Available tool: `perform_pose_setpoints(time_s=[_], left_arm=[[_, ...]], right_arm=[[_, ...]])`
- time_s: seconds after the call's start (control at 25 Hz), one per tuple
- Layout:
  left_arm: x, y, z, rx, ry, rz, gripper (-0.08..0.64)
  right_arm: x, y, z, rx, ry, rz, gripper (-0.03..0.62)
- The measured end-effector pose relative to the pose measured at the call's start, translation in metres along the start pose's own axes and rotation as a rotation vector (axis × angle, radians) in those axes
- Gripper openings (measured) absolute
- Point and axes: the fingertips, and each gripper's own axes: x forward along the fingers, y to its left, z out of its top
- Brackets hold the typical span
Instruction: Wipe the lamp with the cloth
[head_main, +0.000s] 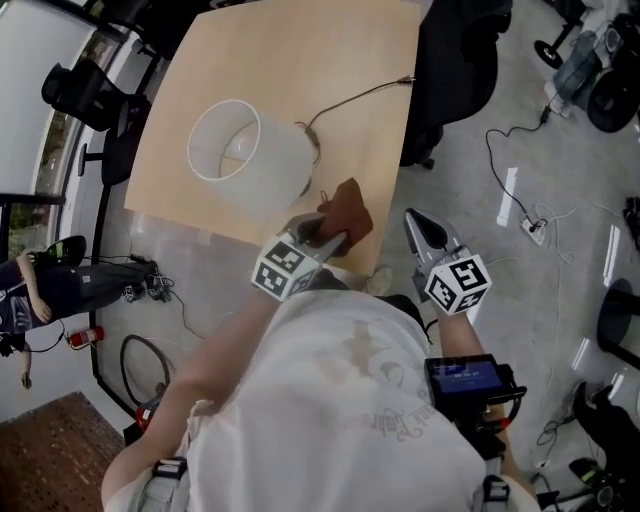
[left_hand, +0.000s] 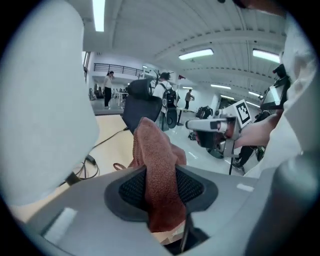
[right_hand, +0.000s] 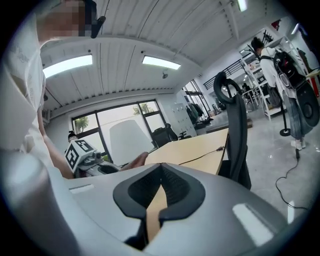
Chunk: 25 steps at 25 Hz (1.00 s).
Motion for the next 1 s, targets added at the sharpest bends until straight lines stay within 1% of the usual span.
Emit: perform_pose_setpoints(time_s=[0.08,0.2,0.32,0.4,0.44,0.48,0.56,0.68,0.76,0.84,0.92,1.0], left_arm=[[-0.024,0.004,0.012,-0.005,-0.073,0.031,0.153],[-0.064,0.012,0.03,0.014,-0.186,0.039,0.153],[-0.106,0.019,0.049,0.046,-0.293,0.037,0.155],[-0.134,0.021,0.066,0.064,-0.374,0.055,0.156],[-0.149,0.025,0.074,0.057,-0.419,0.073,0.156],[-0.165,0.031,0.081,0.038,-0.463,0.096,0.156],[-0.198,0.052,0.09,-0.032,-0.551,0.151,0.156],[-0.246,0.1,0.1,-0.148,-0.708,0.249,0.156],[-0.268,0.127,0.11,-0.195,-0.782,0.292,0.156],[-0.28,0.15,0.116,-0.209,-0.808,0.316,0.157],[-0.282,0.17,0.115,-0.218,-0.798,0.33,0.158],[-0.275,0.185,0.112,-0.235,-0.781,0.319,0.158]], right_arm=[[0.014,0.01,0.009,-0.017,0.012,0.055,0.012],[0.037,0.039,0.024,-0.059,0.03,0.124,0.012],[0.057,0.067,0.033,-0.083,0.039,0.158,0.012],[0.066,0.078,0.036,-0.094,0.043,0.168,0.012],[0.07,0.082,0.036,-0.103,0.047,0.169,0.012],[0.075,0.087,0.037,-0.117,0.052,0.168,0.012],[0.084,0.096,0.038,-0.143,0.066,0.165,0.012],[0.097,0.101,0.041,-0.156,0.07,0.143,0.012],[0.103,0.104,0.046,-0.159,0.063,0.126,0.012],[0.11,0.113,0.048,-0.165,0.052,0.113,0.012],[0.116,0.124,0.046,-0.165,0.035,0.096,0.012],[0.12,0.133,0.044,-0.168,0.026,0.079,0.012]])
